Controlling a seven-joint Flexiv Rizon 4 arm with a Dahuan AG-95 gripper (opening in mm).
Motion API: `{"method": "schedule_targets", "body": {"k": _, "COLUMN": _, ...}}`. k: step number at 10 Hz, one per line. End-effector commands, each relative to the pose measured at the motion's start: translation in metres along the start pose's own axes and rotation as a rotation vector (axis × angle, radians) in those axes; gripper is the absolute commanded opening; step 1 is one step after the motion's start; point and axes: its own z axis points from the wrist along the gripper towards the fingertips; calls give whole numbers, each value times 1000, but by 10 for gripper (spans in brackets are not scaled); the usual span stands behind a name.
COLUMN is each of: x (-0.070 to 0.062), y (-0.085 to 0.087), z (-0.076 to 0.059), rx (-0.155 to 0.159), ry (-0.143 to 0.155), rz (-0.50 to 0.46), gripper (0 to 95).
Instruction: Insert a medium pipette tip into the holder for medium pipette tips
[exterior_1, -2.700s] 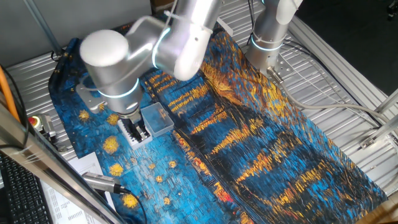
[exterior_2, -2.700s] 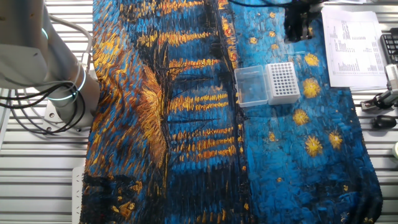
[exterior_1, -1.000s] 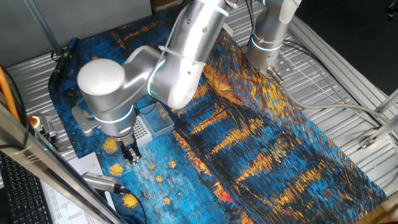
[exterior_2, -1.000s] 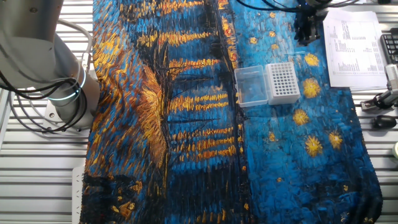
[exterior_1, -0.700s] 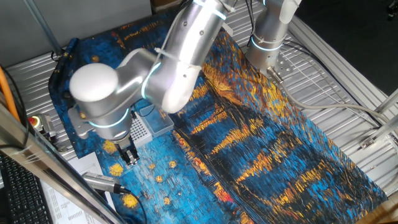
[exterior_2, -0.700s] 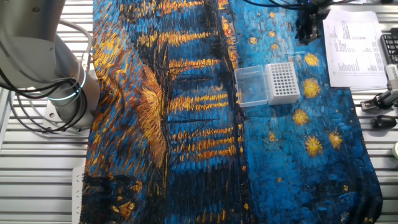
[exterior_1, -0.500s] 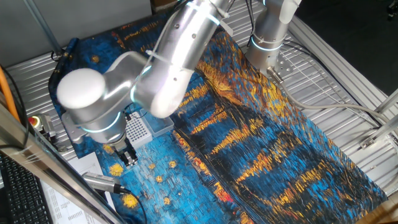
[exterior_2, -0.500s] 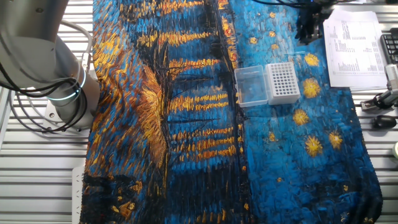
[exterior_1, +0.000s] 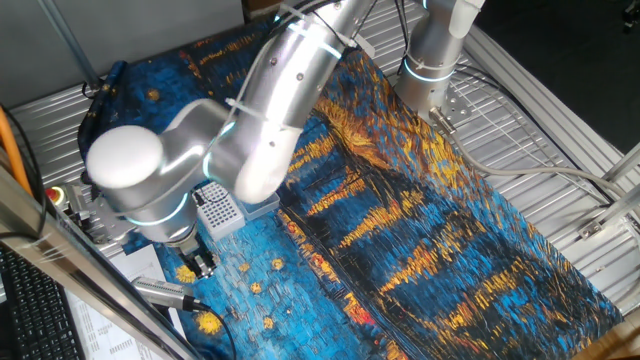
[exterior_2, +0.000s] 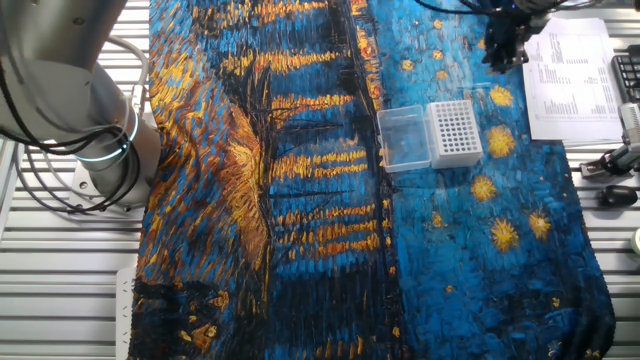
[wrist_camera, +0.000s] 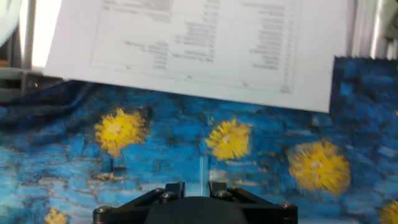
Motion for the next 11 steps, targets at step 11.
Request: {"method": "schedule_targets", "body": {"k": 11, "x": 0, "y": -4, "z": 21, "rx": 21, "ry": -46, "rz": 45, "gripper": 190}}
